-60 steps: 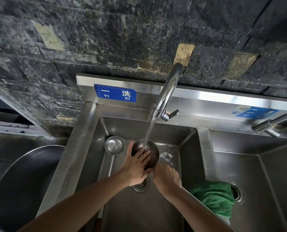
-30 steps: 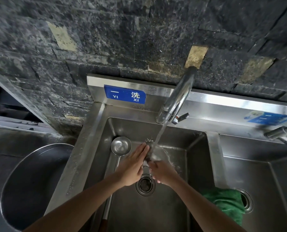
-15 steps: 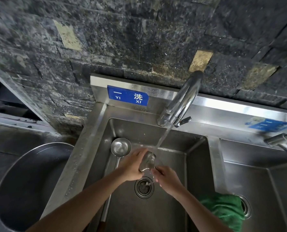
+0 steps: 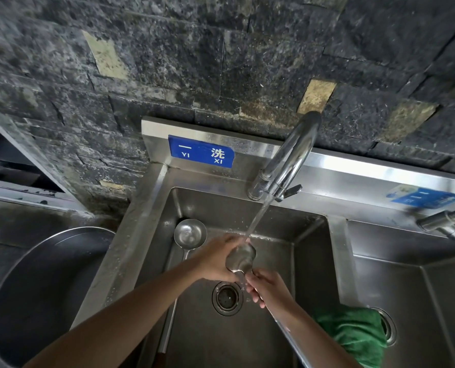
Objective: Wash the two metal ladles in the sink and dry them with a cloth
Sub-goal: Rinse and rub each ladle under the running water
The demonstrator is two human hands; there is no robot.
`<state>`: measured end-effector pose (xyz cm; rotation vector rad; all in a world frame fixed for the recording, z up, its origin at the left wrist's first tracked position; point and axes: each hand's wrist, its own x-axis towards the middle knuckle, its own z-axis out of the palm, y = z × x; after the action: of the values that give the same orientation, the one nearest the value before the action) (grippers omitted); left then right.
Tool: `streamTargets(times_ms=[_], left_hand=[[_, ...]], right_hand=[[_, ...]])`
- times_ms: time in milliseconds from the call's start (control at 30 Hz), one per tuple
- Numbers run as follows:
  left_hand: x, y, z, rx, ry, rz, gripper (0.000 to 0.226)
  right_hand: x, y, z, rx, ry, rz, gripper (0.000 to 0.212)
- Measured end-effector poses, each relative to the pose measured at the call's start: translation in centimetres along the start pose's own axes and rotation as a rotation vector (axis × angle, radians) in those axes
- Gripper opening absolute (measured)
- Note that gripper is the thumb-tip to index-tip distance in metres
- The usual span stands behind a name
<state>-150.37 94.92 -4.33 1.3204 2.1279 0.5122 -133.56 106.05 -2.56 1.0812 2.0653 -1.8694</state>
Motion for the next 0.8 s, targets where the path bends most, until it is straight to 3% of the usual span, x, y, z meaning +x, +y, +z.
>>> streamTargets(times_ms=[100, 167, 333, 400, 567, 700, 800], left_hand=[[-0.4, 0.5, -0.6, -0.103, -0.013, -0.055, 0.112], [-0.4, 2.0, -0.4, -0.035, -0.040, -0.008, 0.105], [0.4, 1.8, -0.6, 0.015, -0.062, 0.037, 0.044], [0.7, 1.7, -0.8, -0.106, 0.003, -0.050, 0.042], [0.8, 2.3, -0.6, 0.002, 0.175, -0.054, 0.040], [1.1, 0.0, -1.2, -0.238, 0.169, -0.235, 0.046], [1.3, 1.9, -0.1, -0.069, 0.208, -0.212, 0.041]], right_hand=[[-0.2, 0.0, 0.0, -0.016, 0.021, -0.015, 0.028], [0.1, -0.2, 0.1, -0.018, 0.041, 0.004, 0.028], [-0.1, -0.6, 0.5, 0.081, 0.016, 0.109, 0.025], [-0.3, -1.0, 0.9, 0.110, -0.014, 0.137, 0.023], [0.3, -2.2, 1.6, 0.157, -0.028, 0.145, 0.023], [0.0, -1.8, 1.8, 0.101, -0.014, 0.111, 0.026], [0.1, -2.0, 1.9, 0.091, 0.016, 0.114, 0.027]])
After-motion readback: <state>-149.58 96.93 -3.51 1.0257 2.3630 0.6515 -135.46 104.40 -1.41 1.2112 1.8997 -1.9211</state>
